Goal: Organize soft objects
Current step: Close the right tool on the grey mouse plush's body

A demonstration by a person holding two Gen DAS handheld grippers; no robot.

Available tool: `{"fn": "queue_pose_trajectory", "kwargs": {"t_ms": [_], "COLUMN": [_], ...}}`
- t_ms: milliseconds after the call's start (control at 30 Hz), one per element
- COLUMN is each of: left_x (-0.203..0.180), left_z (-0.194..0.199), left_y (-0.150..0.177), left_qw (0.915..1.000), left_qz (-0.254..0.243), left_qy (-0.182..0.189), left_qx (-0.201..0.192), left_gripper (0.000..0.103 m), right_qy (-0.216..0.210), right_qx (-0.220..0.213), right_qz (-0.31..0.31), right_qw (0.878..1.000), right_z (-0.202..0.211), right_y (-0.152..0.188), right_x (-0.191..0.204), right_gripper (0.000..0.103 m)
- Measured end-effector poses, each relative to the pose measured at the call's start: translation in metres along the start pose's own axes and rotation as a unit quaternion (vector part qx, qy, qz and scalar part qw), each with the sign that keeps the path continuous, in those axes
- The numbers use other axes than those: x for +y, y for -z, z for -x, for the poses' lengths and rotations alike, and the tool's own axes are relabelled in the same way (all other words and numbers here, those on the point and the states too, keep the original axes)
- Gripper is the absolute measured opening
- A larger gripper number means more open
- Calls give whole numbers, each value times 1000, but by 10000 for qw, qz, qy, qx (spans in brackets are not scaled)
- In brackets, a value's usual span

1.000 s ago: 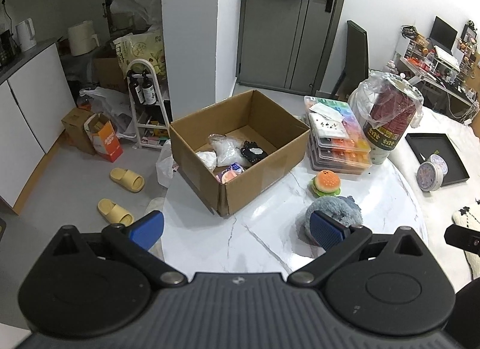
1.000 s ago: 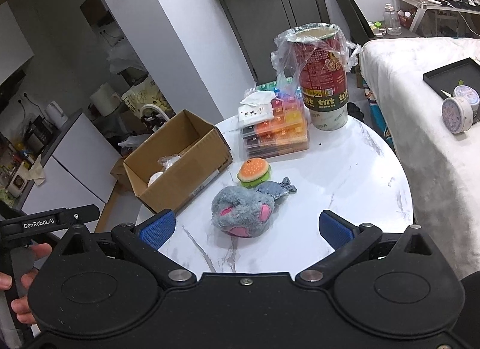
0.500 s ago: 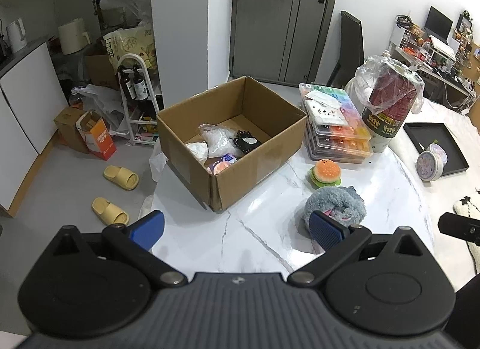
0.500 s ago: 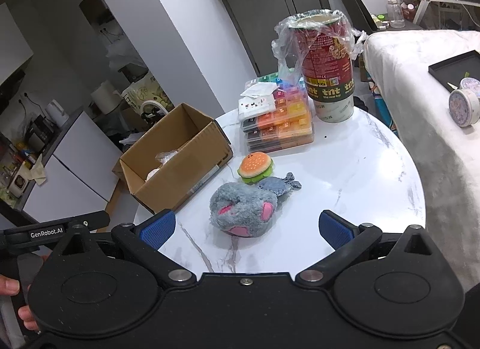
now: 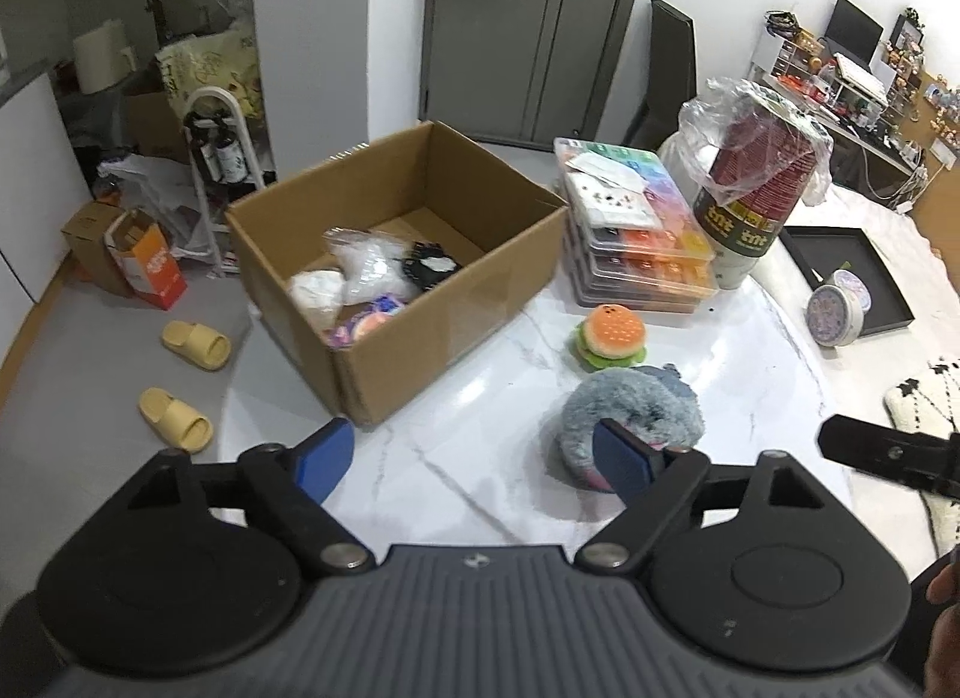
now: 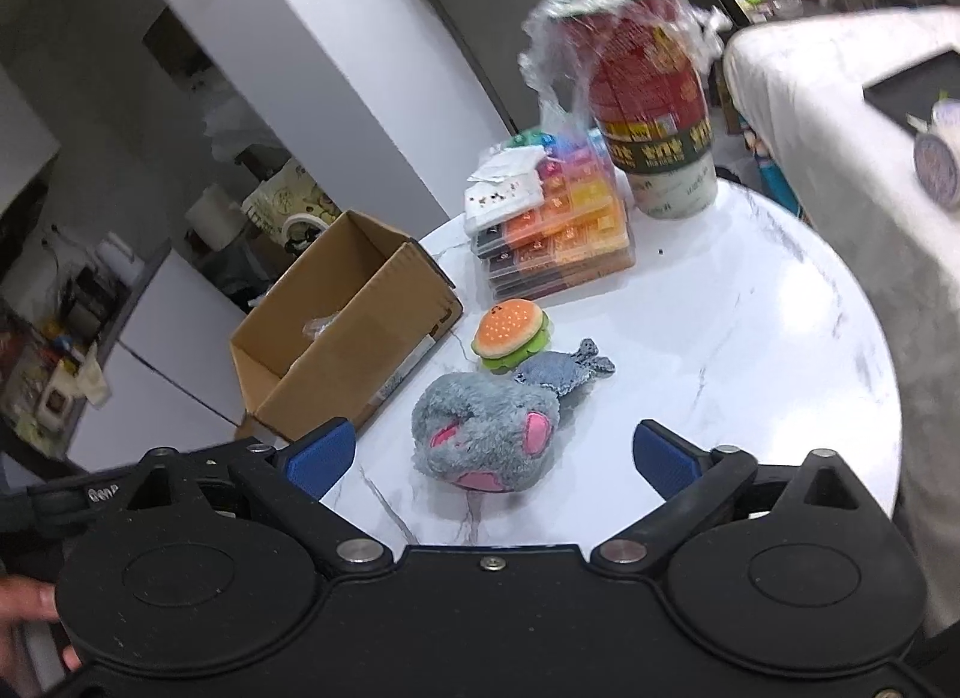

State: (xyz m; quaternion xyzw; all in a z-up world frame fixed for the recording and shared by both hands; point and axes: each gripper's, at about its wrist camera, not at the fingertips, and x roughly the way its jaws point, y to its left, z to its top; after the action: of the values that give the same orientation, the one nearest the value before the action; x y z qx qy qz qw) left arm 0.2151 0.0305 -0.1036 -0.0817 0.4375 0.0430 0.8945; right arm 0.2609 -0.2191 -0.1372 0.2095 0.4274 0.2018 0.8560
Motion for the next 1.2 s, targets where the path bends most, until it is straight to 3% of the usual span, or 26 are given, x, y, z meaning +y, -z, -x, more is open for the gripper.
{"fn": "queue_pose_trajectory", "kwargs": {"t_ms": [133,333,567,733,1200], "left_x": [-7,-14,-18,-17,-12], "left_z": [-19,-45,-70,-87,-111], "left_y": [-4,-9,-10,-7,10], "left_qw": [9997,9983,9965,9942,9816], "left_qz": [172,405,568,825,1654], "left_qy": [156,317,410,441,752], "left_qx": [118,277,450,530,588], "left_gripper": [72,66,65,65,64], "right_qy": [-196,-322,-397,-516,-667], "right_qx": [64,163,177,256,353], "right_qz": [-403,-835,-1093,-1418,-1778], "right_qw": [9990,9959,9931,9882,9812], "right_z": [-16,-42,-62,-78,-103], "right_y": [0,4,7,14,29], "right_x": [-12,-23,-34,-45,-56], "right_gripper": [89,84,82,73,64]}}
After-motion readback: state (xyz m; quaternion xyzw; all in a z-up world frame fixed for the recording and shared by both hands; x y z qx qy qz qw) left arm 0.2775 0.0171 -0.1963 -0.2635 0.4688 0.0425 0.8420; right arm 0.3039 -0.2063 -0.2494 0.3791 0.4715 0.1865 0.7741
